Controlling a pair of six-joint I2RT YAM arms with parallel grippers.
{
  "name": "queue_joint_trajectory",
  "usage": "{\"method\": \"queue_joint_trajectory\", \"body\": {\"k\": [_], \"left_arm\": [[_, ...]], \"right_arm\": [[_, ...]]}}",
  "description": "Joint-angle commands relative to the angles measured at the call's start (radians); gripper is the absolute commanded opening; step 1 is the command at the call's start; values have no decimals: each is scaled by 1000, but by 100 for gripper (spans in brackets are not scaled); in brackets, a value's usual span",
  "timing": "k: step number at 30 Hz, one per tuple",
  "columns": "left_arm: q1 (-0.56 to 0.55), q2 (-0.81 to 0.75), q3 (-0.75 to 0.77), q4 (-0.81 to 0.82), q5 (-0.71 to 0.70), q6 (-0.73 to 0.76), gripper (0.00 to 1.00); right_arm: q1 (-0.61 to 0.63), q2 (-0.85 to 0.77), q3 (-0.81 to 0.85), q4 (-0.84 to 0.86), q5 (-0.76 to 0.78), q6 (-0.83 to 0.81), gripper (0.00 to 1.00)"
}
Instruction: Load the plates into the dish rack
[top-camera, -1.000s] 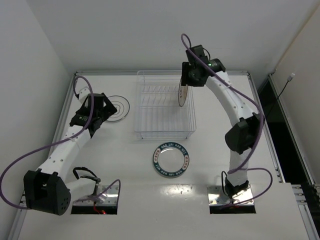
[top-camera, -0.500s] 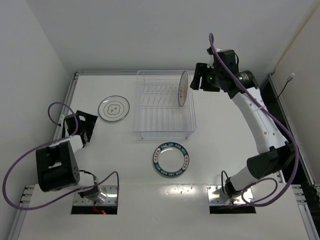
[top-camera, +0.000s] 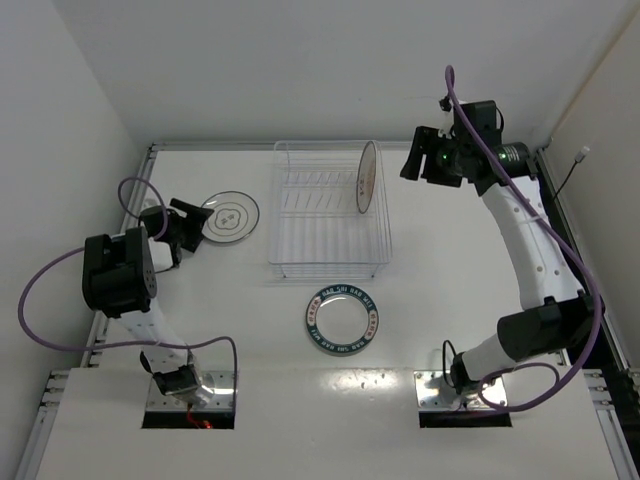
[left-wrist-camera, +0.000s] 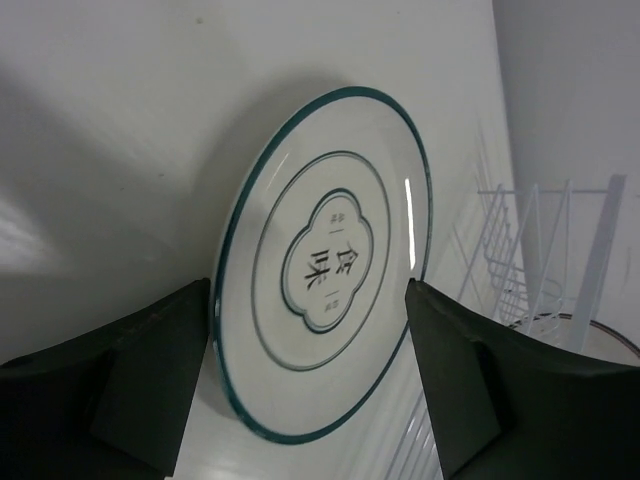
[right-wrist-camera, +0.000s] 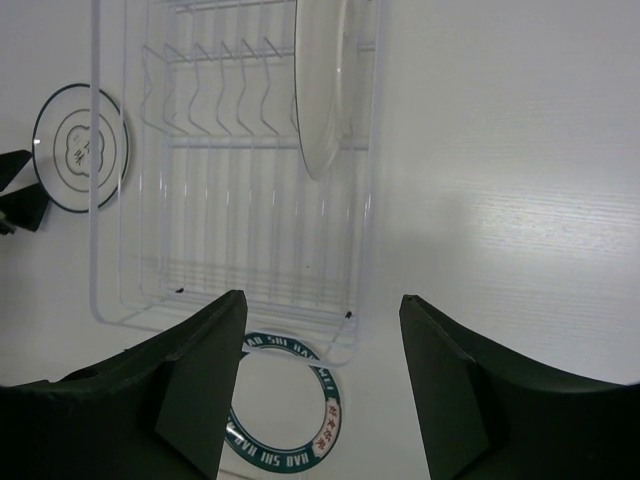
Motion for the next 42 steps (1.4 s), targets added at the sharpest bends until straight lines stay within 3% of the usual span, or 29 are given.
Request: {"method": "queue_joint_trajectory", "body": {"k": [1, 5, 6, 9, 15, 20, 27, 31, 42], "left_arm": [[-21, 71, 44, 42, 47, -2, 69], [-21, 157, 121, 62, 131, -25, 44], [-21, 168, 121, 62, 153, -25, 29], [-21, 165, 134, 71, 162, -16, 0], [-11, 44, 225, 91, 116, -97, 0], [-11, -19, 431, 53, 94, -160, 0], [-63, -203, 500, -52, 73, -171, 0], [-212, -324, 445, -72, 64, -193, 0], [-491, -510, 411, -188, 93, -214, 0]], "right_arm": [[-10, -20, 30, -8, -40, -14, 60], [-20, 0, 39, -18, -60, -5, 60], [-20, 9, 39, -18, -72, -5, 60], [-30, 22, 50, -18, -81, -5, 60], [-30, 22, 50, 10, -161, -5, 60], [-30, 22, 27, 54, -252, -5, 60], [-30, 12, -105, 249, -589, 72, 63], [-30, 3, -175, 401, -733, 150, 68], [-8, -30, -292, 677, -839, 302, 74]]}}
